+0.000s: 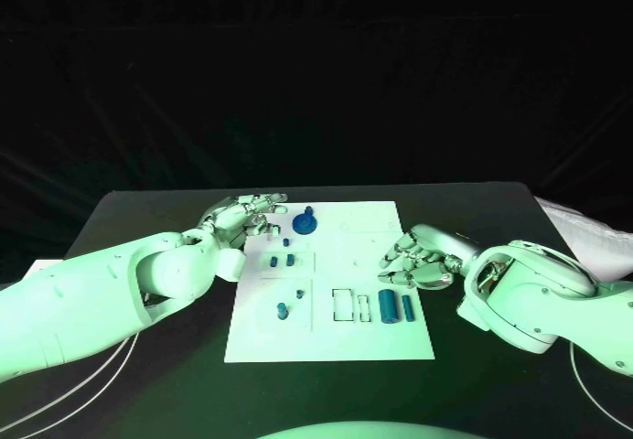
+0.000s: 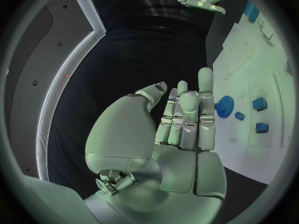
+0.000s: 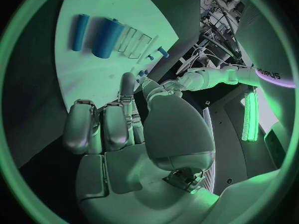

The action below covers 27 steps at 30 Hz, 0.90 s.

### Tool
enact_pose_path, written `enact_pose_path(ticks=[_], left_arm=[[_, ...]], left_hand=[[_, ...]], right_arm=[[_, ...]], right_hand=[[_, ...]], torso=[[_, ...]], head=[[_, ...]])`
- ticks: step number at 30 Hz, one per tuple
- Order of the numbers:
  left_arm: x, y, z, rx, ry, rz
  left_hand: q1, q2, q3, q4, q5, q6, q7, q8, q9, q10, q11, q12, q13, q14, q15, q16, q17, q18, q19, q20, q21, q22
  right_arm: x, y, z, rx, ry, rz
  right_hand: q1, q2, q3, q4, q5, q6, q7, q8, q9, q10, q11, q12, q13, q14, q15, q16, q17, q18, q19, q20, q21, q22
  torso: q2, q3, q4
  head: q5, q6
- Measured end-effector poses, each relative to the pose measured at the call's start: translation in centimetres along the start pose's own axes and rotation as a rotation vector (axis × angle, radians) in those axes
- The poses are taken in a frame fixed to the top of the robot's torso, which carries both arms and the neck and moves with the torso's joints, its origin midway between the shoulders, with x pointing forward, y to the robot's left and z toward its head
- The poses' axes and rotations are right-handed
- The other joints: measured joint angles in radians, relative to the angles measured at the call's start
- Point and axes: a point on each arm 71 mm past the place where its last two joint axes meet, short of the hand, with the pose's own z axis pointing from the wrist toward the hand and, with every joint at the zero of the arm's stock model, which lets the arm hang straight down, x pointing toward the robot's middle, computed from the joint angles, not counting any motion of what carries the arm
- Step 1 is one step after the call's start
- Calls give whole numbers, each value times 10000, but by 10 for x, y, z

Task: Assemble the parts on the task board

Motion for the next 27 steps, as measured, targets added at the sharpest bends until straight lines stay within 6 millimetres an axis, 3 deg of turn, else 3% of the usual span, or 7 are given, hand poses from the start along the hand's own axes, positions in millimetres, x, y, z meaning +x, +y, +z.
enact_pose_path(ticks=[4,8,16,19,27], left_arm=[[0,3,0,-32,-3,-25],[0,5,0,-39,-10,-37],[-1,6,0,-42,-46,-43],[-1,6,0,-38,-51,-44],[-2,6,-1,-21,-63,-42]], left_hand=[[34,34,5,-4,0,-1,0,0,0,-30,-30,0,-1,0,0,0,0,0,0,0,0,-5],[40,40,5,-4,0,0,-1,0,0,-30,-30,0,-1,0,0,0,1,0,0,0,0,-5],[40,40,5,-5,0,-1,0,0,0,-30,-30,0,-2,0,0,0,1,0,0,0,0,-5],[40,40,5,-4,0,0,-1,0,0,-30,-30,0,-2,0,0,0,1,0,0,0,0,-4],[40,40,5,-4,0,-1,-1,0,0,-30,-30,0,0,0,0,0,2,0,0,0,-2,-4]], right_arm=[[3,-7,-5,678,253,-160],[10,-13,-8,1269,541,-549],[20,-16,-8,1899,874,-1209],[22,-16,-6,2001,938,-1383],[34,-11,1,1987,1195,-1622]], right_hand=[[-236,-1,-706,389,211,67,-69,278,113,206,-80,4071,4545,-32,-32,721,1055,1,12,-53,35,94],[-234,1,-1360,746,211,-92,-82,468,221,38,16,5657,6456,3,-68,1121,1684,1,13,-53,66,148],[-211,109,-1880,1162,211,-219,-96,596,307,-84,67,5895,6946,3,-68,1208,1861,1,13,-53,66,165],[-219,118,-1886,1168,211,-223,-95,596,307,-84,67,5895,6966,3,-68,1208,1877,1,13,-53,66,182],[-153,184,-1983,1208,254,-224,-93,636,327,-84,67,5961,7061,3,-67,1208,1904,2,12,-52,66,210]], torso=[[-52,33,-35],[-81,44,-47],[-84,27,-47],[-87,15,-47],[-82,27,-53]], head=[[-74,-35],[-125,-71],[-139,-104],[-108,-116],[-70,-166]])
